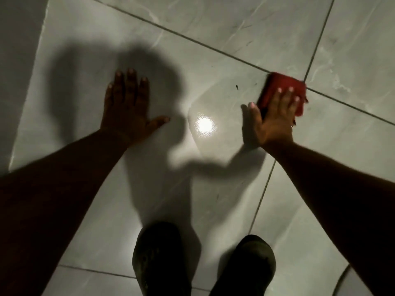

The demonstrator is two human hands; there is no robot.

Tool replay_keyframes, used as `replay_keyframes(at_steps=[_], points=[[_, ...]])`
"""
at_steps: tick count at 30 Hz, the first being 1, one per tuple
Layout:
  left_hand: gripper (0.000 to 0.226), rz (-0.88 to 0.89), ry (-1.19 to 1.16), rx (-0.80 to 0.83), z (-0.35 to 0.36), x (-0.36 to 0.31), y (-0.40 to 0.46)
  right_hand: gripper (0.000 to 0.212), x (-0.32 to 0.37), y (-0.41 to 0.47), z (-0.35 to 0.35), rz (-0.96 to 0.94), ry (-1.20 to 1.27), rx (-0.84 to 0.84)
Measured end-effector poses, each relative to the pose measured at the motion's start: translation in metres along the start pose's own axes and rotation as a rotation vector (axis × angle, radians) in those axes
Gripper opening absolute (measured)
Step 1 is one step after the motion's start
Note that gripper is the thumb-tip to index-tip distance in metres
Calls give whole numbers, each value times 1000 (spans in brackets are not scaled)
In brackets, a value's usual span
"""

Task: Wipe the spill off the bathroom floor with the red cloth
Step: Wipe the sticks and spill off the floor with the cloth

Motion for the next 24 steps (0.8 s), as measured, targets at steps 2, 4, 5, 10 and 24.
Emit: replay_keyframes(at_steps=[2, 4, 5, 10, 24], points=[[105, -6, -5, 14, 1, 2, 0, 91, -25, -18, 1, 265, 53, -61], [106, -9, -11, 23, 1, 0, 1, 98, -25, -45, 15, 434, 71, -61], [106, -13, -15, 21, 1, 1, 1, 101, -14, -56, 27, 456, 87, -27], [105, -18, -12, 21, -1, 0, -2, 109, 53, -57, 64, 276, 137, 6], [104, 16, 48, -47, 2, -2, 1, 88, 104, -18, 43, -440, -85, 203]])
Point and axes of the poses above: each hand's wrist, its own y-axis towards the middle knuckle, its own z-axis out of the palm, x = y × z, the point moved 7 cm from there along y, towards the middle knuckle, and after that the axes turned 12 degrees about y, right-handed, at the moved point
